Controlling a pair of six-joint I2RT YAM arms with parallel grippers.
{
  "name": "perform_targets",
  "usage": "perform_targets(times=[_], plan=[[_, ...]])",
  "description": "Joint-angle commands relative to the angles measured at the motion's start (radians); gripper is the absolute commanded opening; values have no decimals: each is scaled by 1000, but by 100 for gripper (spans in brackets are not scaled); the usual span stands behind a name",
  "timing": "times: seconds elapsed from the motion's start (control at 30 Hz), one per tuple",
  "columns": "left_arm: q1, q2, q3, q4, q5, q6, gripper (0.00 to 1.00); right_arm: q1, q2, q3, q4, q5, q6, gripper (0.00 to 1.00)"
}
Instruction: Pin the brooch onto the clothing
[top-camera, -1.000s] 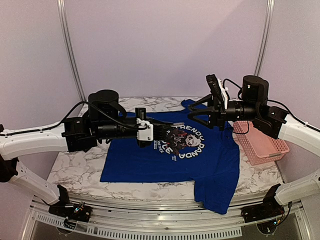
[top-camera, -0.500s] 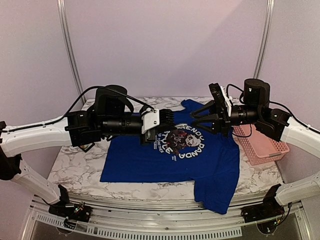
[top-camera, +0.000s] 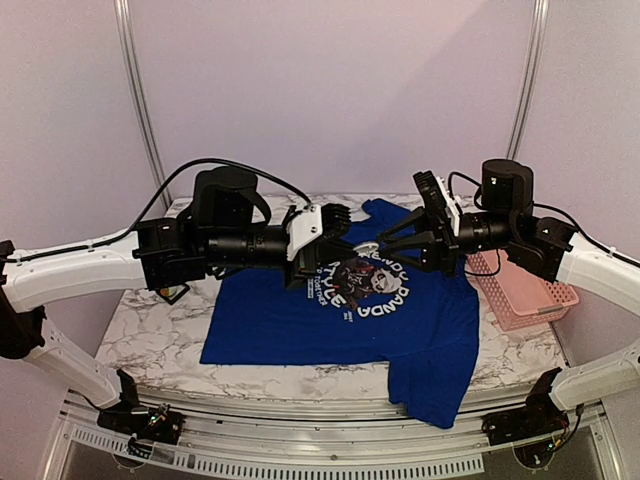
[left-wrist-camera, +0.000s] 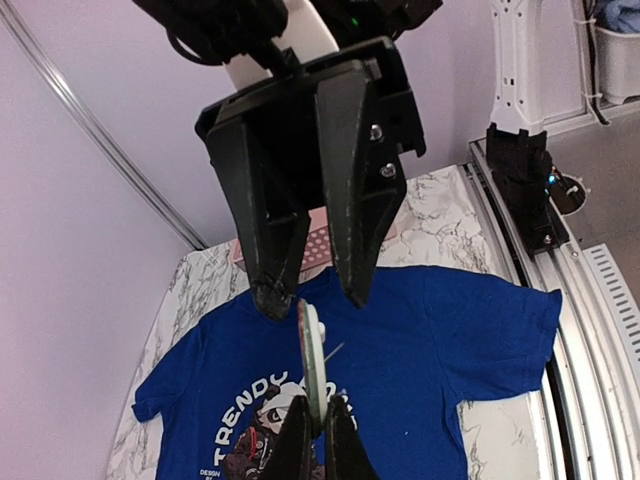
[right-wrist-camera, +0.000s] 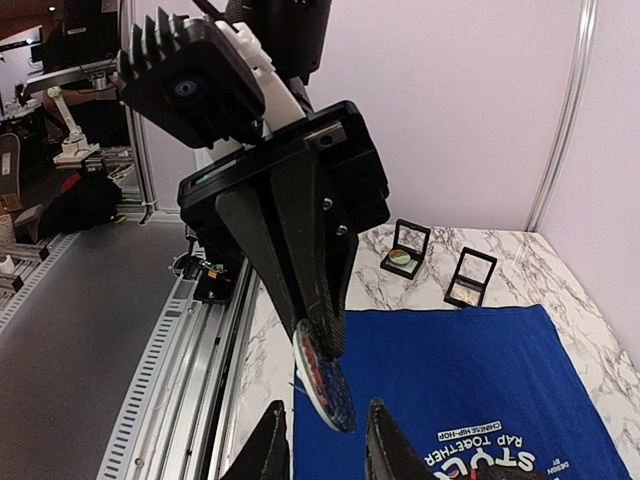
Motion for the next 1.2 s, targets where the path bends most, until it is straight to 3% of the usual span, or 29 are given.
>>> perform_targets(times=[0.0,0.77,0.87,0.93,1.17], plan=[[-15,4,12,5,24,-20,0,-2,1,-6,-4,31,23,23],[-16,21,12,28,115,-131,0,-1,32,-4,45,-46,42,4],[-15,25,12,28,125,-149,0,-2,30,-12,52,-49,42,14],[-15,27,13,30,137,-155,0,-2,27,-16,51,-50,43,16],[-15,31,17,31,139,-153,0,-2,22,-18,48,-51,44,2]])
